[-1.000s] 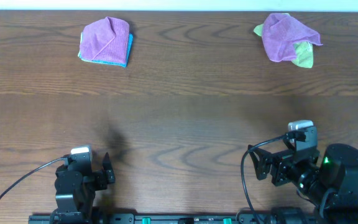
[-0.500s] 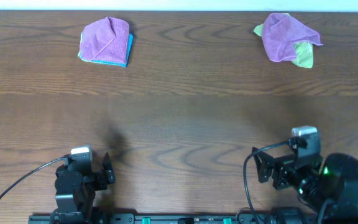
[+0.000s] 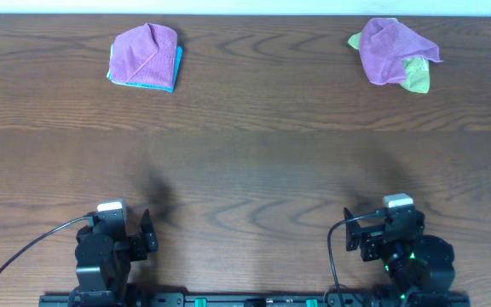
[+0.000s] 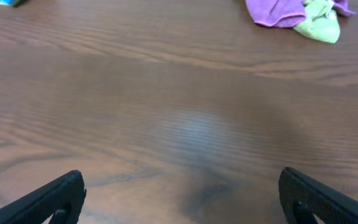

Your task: Fold the cloth

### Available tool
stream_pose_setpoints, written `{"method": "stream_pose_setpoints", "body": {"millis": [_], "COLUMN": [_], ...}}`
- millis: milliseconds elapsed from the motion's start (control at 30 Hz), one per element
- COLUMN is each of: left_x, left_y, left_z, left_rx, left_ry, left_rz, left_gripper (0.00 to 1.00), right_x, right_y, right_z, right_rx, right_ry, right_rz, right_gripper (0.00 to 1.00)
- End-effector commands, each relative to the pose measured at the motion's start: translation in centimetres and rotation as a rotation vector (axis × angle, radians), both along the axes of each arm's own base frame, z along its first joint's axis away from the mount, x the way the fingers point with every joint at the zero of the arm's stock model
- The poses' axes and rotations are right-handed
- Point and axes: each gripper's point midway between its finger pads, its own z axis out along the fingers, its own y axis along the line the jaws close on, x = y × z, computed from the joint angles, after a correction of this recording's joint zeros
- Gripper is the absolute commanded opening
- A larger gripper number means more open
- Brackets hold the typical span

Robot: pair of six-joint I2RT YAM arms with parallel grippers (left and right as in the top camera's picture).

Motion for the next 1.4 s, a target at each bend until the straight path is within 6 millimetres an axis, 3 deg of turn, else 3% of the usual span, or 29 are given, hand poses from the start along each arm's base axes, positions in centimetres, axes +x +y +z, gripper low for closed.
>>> {"method": "stream_pose_setpoints", "body": {"millis": [0,333,567,1367], "left_x": [0.0,0.0,0.0,0.0], "left_y": [0.1,0.1,0.1,0.1], "left_z": [0.0,0.0,0.0,0.0], "left_rx": [0.000,0.000,0.000,0.000], "left_ry": [-0.003,-0.003,-0.003,-0.003], "left_rz": [0.007,0.007,0.007,0.007], "left_gripper": [0.95,0.95,0.95,0.95], "right_x": [0.2,0.2,0.4,0.3], "right_y": [-0.6,-0.6,-1.9,-1.9], "right_z": [-1.2,-4.3,-4.5,-4.5], "right_rx": [-0.034,-0.035,0.001,0.001], "right_ry": [-0.005,0.046,0.058,0.061], "right_rz": [-0.017,-0.016,-0.126,-0.128], "right_gripper": [0.99,0.99,0.99,0.99]}}
